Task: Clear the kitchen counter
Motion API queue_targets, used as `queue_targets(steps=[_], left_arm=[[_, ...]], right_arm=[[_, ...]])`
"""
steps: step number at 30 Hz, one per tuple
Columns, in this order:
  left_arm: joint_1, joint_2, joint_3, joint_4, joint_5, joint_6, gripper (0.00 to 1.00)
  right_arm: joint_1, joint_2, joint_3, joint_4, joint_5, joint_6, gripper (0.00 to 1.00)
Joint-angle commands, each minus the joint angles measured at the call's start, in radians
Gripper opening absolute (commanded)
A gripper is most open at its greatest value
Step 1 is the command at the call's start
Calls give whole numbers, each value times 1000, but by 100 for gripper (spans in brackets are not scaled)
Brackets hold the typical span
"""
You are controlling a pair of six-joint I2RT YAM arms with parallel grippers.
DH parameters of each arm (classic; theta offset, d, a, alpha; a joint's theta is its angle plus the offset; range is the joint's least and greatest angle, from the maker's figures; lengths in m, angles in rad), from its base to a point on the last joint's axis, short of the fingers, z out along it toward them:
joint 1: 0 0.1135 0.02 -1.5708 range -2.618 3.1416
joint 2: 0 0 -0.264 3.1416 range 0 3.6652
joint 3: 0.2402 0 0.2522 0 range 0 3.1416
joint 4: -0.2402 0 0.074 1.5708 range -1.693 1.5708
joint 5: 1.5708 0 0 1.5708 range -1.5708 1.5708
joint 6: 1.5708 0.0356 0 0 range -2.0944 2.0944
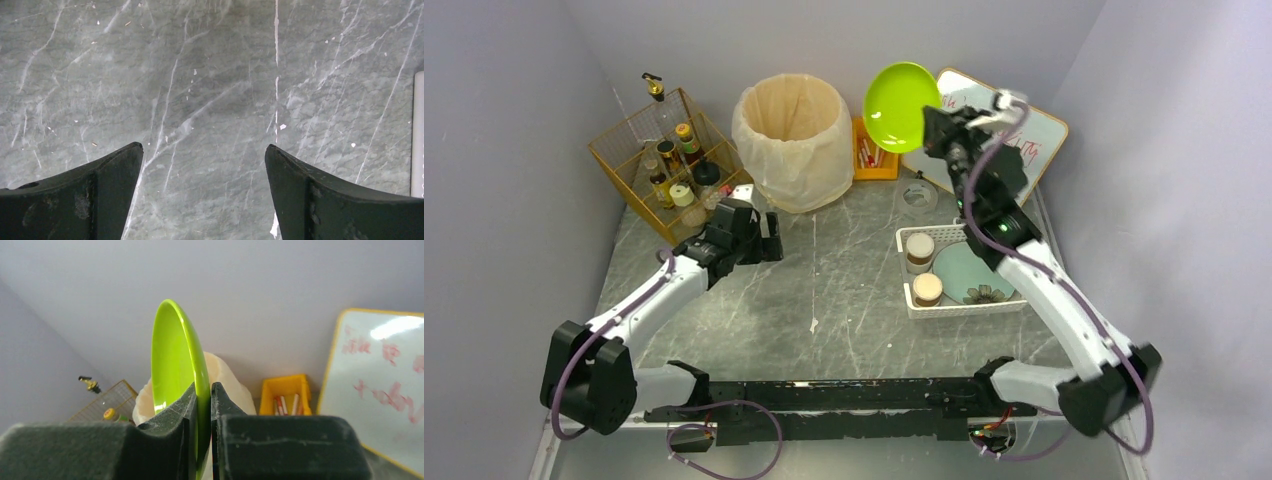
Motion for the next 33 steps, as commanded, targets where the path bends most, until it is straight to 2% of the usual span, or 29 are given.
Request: queue_targets(steps=[1,8,11,16,21,24,33], left_arm=[[1,20,57,54,6,7,97],[1,87,101,77,32,12,97],[1,110,113,83,49,14,97],[2,119,113,81,50,13,97],[2,99,94,85,40,6,97],[2,93,93,85,39,8,97],[2,93,91,86,47,9,97]], right_arm=[[-55,-162,-156,-113,146,117,0],[-190,-349,-320,-396,286,273,0],[-269,-375,-363,-486,258,337,0],[-430,-386,-412,-594,125,443,0],[-566,-385,-490,-618,-36,510,0],[-605,-380,-553,-593,-110,564,0],[-614,-394,-702,-554,-126,634,0]])
